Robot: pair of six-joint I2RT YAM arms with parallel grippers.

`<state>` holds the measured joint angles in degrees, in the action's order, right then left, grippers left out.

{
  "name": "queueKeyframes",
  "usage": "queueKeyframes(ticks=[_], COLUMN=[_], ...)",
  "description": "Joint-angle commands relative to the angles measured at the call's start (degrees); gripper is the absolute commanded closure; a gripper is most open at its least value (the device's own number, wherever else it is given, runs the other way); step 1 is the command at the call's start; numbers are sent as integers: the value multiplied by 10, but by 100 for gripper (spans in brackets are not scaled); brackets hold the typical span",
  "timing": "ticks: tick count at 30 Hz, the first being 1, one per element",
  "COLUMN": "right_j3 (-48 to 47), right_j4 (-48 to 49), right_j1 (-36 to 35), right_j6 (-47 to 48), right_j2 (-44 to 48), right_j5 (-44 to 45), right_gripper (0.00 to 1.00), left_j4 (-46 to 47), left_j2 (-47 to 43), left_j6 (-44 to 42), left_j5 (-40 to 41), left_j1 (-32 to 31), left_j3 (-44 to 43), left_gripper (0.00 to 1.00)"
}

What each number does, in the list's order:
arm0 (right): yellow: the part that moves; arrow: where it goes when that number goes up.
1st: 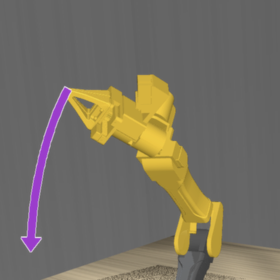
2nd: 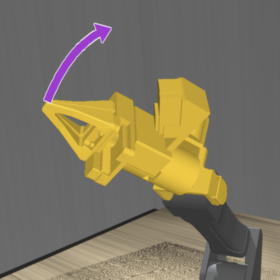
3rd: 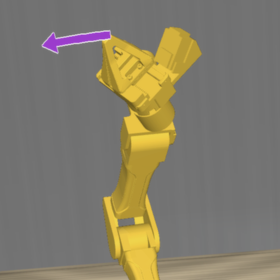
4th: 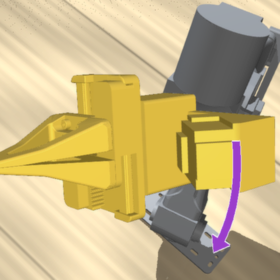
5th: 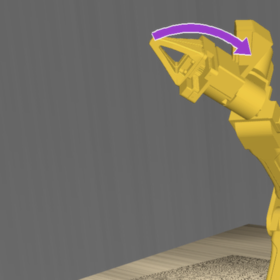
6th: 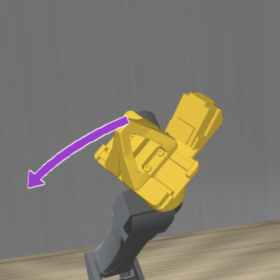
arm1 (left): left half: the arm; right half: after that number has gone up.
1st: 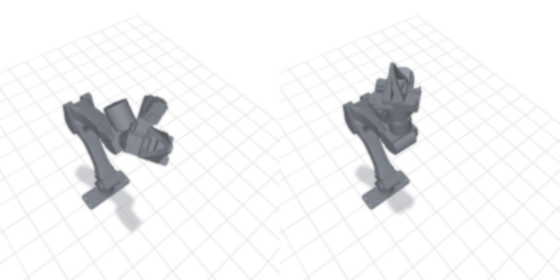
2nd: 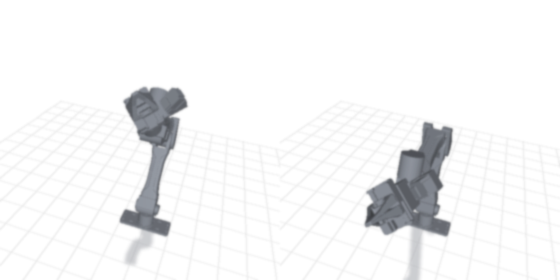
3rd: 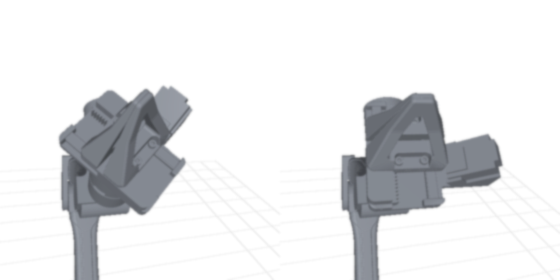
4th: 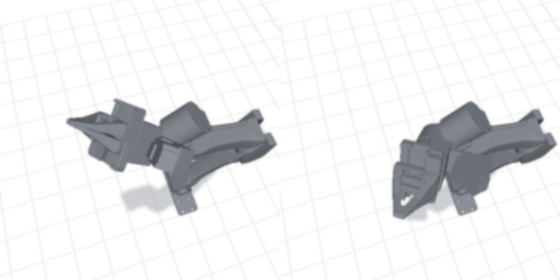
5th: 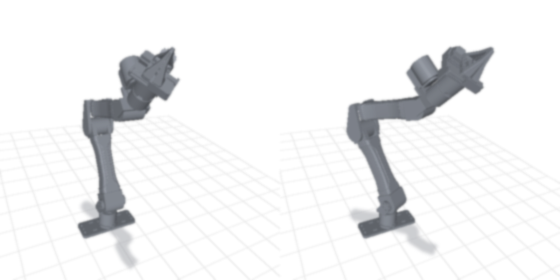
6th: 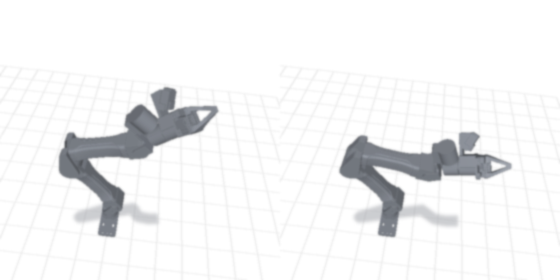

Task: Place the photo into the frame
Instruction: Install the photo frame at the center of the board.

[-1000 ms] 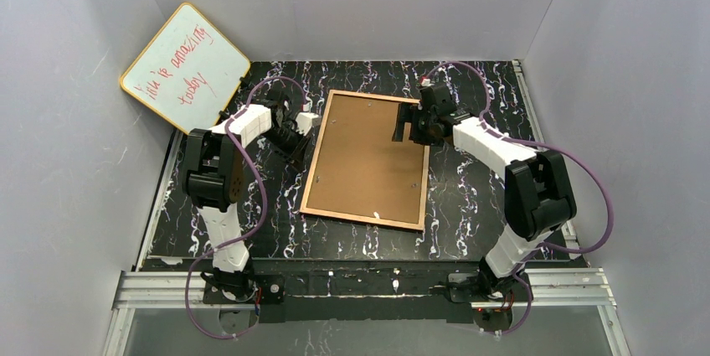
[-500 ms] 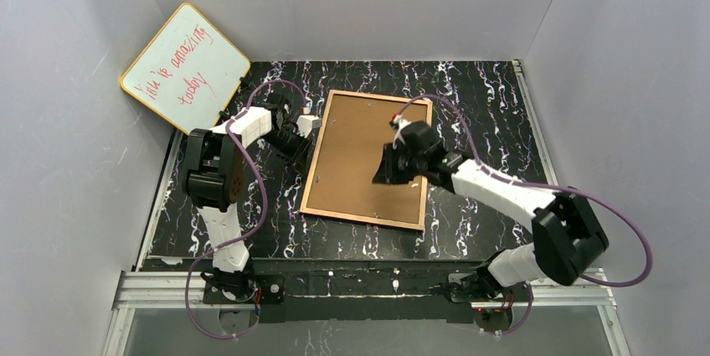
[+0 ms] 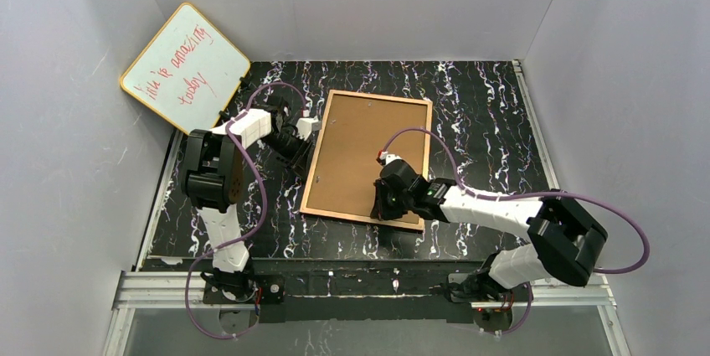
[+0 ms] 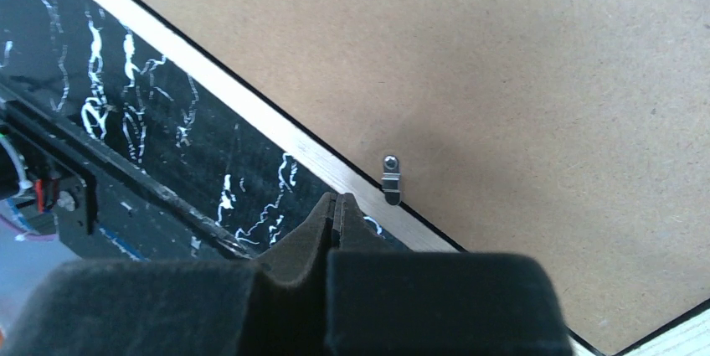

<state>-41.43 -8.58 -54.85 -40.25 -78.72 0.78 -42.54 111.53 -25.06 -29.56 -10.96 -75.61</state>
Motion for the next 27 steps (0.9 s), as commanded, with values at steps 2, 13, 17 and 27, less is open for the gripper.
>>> queueKeyframes(ticks=[2, 13, 17, 27], right_j3=[5, 13, 18, 22], right_j4=[29, 25, 18, 5], right_j1=[-12, -23, -29, -30], right_j6=[-6, -14, -18, -12], right_j2=[-6, 3, 9, 5], right_j5=[27, 35, 40, 72], right_gripper=[99, 99, 99, 99], left_j4=[-33, -44, -38, -6], left_j2=[-45, -43, -40, -34], left_j6=[-3, -4, -12, -25], left_j5=[-42, -78, -61, 13], left_j1=[2, -1, -10, -16], left_j3=[-9, -3, 18, 49], left_gripper=[72, 67, 67, 70])
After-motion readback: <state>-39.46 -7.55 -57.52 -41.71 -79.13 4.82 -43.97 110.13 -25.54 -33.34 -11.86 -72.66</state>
